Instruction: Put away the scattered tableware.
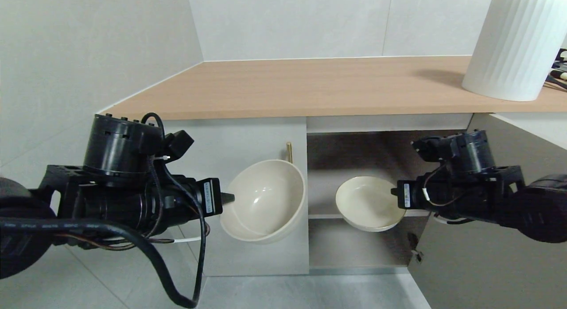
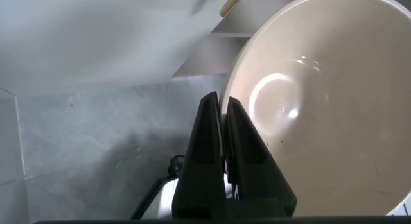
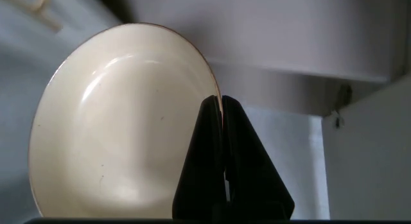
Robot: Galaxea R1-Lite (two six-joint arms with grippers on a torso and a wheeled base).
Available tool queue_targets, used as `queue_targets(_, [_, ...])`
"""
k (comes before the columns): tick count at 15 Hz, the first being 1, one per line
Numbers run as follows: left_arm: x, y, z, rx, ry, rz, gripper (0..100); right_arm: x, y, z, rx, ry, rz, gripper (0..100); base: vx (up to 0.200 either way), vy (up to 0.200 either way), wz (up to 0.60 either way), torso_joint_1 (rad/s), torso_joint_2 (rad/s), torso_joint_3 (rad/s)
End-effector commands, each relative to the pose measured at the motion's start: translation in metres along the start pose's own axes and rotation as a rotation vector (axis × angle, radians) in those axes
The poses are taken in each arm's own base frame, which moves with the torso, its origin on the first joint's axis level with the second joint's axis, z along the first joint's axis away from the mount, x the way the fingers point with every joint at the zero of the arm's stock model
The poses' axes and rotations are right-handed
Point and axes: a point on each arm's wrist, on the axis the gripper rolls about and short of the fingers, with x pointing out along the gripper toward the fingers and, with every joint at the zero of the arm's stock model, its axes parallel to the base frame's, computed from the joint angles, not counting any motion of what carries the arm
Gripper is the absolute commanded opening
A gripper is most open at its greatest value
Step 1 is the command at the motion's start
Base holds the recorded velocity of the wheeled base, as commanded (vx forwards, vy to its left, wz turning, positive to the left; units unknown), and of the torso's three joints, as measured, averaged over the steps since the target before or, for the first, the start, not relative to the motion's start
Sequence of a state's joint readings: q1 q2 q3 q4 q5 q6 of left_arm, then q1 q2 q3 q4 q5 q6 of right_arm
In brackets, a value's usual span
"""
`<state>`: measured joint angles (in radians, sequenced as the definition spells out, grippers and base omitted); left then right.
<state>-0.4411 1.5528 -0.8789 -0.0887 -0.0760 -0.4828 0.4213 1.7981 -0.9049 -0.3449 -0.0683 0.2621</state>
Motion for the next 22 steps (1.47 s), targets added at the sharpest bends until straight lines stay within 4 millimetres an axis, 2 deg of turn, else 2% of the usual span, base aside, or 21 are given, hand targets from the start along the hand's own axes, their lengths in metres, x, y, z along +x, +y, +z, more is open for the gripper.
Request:
queue_targets(1, [0.012, 0.001, -0.001, -0.001, 0.028, 0.012, 0, 0.067, -0.004, -0.018, 0.005, 0.076, -0.04, 0, 0.0, 0.0, 0.0, 0.0, 0.0, 0.0])
queue_targets(2, [0.016, -0.002, -0.004, 0.007, 0.043, 0.007, 0, 0.092, -0.006, -0.025, 0.05, 0.09, -0.087, 0, 0.0, 0.0, 0.0, 0.0, 0.0, 0.0])
queue_targets(4, [0.019, -0.008, -0.01, 0.021, 0.065, -0.003, 0, 0.12, -0.015, -0.035, 0.128, 0.098, -0.134, 0, 0.0, 0.0, 0.0, 0.0, 0.0, 0.0])
queue_targets(5, [0.019, -0.008, -0.01, 0.023, 0.066, -0.005, 0, 0.123, -0.015, -0.036, 0.137, 0.093, -0.136, 0, 0.0, 0.0, 0.0, 0.0, 0.0, 0.0])
queue_targets(6, [0.02, -0.01, -0.012, 0.025, 0.072, -0.008, 0, 0.138, -0.025, -0.04, 0.16, 0.062, -0.173, 0, 0.0, 0.0, 0.0, 0.0, 0.0, 0.0])
queue_targets(9, [0.021, -0.011, -0.014, 0.03, 0.083, -0.012, 0, 0.163, -0.037, -0.046, 0.176, 0.009, -0.261, 0, 0.0, 0.0, 0.0, 0.0, 0.0, 0.0])
queue_targets(12, [0.023, -0.013, -0.017, 0.034, 0.096, -0.013, 0, 0.18, -0.049, -0.051, 0.187, 0.0, -0.312, 0, 0.0, 0.0, 0.0, 0.0, 0.0, 0.0])
queue_targets(22, [0.025, -0.012, -0.018, 0.034, 0.102, -0.008, 0, 0.215, -0.06, -0.051, 0.201, -0.065, -0.398, 0, 0.0, 0.0, 0.0, 0.0, 0.0, 0.0])
